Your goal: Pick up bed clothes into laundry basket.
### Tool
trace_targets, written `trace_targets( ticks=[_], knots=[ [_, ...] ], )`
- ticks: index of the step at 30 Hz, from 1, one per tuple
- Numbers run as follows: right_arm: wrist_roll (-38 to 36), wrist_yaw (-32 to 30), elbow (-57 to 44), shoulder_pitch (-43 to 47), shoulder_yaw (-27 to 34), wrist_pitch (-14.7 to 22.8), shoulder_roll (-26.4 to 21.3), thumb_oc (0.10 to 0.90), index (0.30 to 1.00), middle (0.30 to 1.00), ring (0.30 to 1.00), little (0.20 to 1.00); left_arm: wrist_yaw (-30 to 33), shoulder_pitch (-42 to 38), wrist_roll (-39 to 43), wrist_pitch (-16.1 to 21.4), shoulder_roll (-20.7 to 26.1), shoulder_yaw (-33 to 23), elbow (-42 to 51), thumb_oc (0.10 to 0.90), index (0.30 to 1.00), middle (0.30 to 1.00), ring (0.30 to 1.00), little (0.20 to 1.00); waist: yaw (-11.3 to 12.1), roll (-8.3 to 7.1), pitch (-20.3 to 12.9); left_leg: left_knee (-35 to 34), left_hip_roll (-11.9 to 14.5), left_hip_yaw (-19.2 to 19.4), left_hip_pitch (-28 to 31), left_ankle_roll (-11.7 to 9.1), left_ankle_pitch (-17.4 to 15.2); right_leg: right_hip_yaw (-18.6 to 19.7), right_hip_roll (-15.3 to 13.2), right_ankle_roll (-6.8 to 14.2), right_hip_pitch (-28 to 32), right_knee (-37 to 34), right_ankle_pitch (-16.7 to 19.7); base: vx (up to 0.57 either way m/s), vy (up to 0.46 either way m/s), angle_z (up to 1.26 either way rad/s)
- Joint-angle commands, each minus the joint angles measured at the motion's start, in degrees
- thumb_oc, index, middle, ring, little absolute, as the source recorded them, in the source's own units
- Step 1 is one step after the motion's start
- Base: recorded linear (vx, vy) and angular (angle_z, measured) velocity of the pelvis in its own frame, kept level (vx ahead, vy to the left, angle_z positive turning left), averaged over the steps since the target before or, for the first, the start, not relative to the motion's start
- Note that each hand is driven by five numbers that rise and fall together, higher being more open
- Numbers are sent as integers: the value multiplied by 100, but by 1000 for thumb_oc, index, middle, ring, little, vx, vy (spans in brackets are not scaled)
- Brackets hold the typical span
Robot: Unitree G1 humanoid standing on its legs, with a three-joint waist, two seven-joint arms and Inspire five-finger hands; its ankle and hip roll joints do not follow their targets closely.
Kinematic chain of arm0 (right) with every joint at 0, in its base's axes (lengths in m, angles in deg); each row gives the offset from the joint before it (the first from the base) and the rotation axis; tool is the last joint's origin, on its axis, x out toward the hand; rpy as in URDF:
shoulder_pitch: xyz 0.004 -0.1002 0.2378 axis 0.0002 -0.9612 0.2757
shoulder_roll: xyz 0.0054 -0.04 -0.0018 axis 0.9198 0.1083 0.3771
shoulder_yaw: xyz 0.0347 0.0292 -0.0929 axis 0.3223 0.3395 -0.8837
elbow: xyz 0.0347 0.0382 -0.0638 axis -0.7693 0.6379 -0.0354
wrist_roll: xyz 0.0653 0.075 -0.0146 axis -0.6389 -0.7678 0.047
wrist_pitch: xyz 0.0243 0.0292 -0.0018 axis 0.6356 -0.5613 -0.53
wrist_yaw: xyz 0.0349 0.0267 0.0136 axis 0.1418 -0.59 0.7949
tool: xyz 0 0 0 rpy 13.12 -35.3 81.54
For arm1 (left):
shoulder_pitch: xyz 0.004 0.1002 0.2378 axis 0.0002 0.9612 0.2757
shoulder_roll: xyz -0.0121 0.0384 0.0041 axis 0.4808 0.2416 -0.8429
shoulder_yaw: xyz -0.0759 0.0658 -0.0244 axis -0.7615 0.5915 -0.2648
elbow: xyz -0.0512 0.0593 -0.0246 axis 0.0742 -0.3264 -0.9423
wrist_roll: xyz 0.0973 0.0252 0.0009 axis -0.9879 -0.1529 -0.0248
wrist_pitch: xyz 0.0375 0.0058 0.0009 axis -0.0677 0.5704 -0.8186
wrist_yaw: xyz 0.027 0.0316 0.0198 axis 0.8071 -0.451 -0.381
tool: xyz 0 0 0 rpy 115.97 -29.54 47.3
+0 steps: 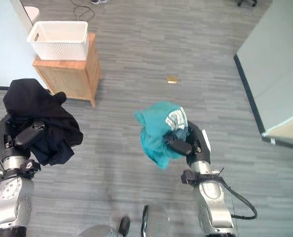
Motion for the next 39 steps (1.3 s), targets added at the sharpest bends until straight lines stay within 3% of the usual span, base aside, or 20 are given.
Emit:
trace_targets(
  ticks=[1, 3, 4, 6, 7, 8, 9, 10, 11, 12, 13, 15, 39],
  knots=[
    [-244, -60, 27, 469, 501, 636, 33, 400, 300, 300, 300, 300, -34, -6, 125, 730, 733, -193, 589, 400, 300, 300, 300, 300, -51, -353, -875, -59, 663, 158, -279, -107, -211, 796, -184, 657, 1108, -2515, 1383, 461, -209, 103],
    [-277, -70, -58, 363, 620, 676, 0, 400, 300, 300, 300, 300, -38, -186, 138, 774, 777, -68, 536, 400, 300, 300, 300, 300, -170, -460, -941, 12, 793, -69, -88, -183, -406, 1047, -199, 861, 1120, -3017, 1597, 741, -400, 128],
    [-315, -22, -75, 331, 730, 704, -92, 400, 300, 300, 300, 300, -91, -250, 87, 815, 784, 2, 482, 400, 300, 300, 300, 300, -241, -558, -1068, 157, 1005, -267, 112, -327, -447, 919, -238, 952, 1092, -2997, 1861, 819, -519, 142],
    [-348, 2, -67, 377, 713, 723, -143, 400, 300, 300, 300, 300, -96, -264, 64, 831, 787, 9, 457, 400, 300, 300, 300, 300, -286, -530, -1112, 339, 1220, -323, 193, -396, -469, 821, -225, 943, 1118, -2803, 1836, 569, -383, 118],
    [-370, -10, 19, 493, 674, 750, -247, 400, 300, 300, 300, 300, -147, -258, 36, 790, 714, 65, 325, 400, 300, 300, 300, 300, -352, -470, -1204, 1215, 1577, -293, -58, -698, 385, 879, -125, 785, 1200, -2501, 1774, 339, -239, 102],
    [-372, -10, 24, 498, 675, 753, -250, 400, 300, 300, 300, 300, -148, -264, 35, 791, 712, 65, 323, 400, 300, 300, 300, 300, -366, -495, -1221, 1214, 1546, -314, -95, -704, 411, 879, -158, 785, 1175, -2509, 1795, 622, -576, 117],
    [-613, 14, -19, 722, 623, 839, -393, 400, 300, 300, 300, 300, -77, -382, 239, 810, 683, 24, 366, 400, 300, 300, 300, 300, -314, -621, -1125, 2776, 1747, 120, -1020, -562, 1393, 795, -103, 538, 1572, -2405, 1576, 396, -547, 73],
    [-630, -82, 15, 765, 590, 874, -414, 400, 300, 300, 300, 300, -89, -380, 275, 796, 664, 55, 392, 400, 300, 300, 300, 300, -223, -753, -1014, 3140, 1590, 191, -1445, -340, 1324, 850, -45, 364, 1790, -2456, 1512, 392, -514, 71],
    [-630, -90, 28, 779, 590, 883, -409, 400, 300, 300, 300, 300, -89, -389, 278, 793, 673, 57, 395, 400, 300, 300, 300, 300, -211, -740, -995, 3309, 1574, 201, -1518, -305, 1241, 857, -45, 381, 1791, -2463, 1508, 245, -460, -30],
    [-593, -239, 84, 1004, 521, 856, -567, 400, 300, 300, 300, 300, -95, -424, 351, 769, 675, 114, 375, 400, 300, 300, 300, 300, -87, -771, -815, 3366, 1462, 695, -2061, -288, 1040, 738, 46, 227, 2079, -2527, 1365, 154, -237, -69],
    [-593, -248, 87, 1013, 521, 854, -569, 400, 300, 300, 300, 300, -98, -433, 355, 769, 678, 114, 371, 400, 300, 300, 300, 300, -71, -773, -808, 3389, 1458, 716, -2065, -277, 1023, 753, 40, 235, 2084, -2539, 1363, 281, -344, -79],
    [-614, -245, 119, 1073, 569, 838, -663, 400, 300, 300, 300, 300, -129, -417, 487, 774, 642, 143, 321, 400, 300, 300, 300, 300, 50, -774, -774, 2831, 1437, 1249, -2405, -419, 808, 567, -5, 169, 2318, -2567, 1183, 270, -153, -5],
    [-615, -244, 120, 1074, 571, 839, -664, 400, 300, 300, 300, 300, -130, -419, 488, 775, 642, 144, 320, 400, 300, 300, 300, 300, 69, -778, -755, 2813, 1437, 1268, -2370, -416, 809, 583, -9, 171, 2337, -2567, 1179, 7, -3, -3]
  ],
)
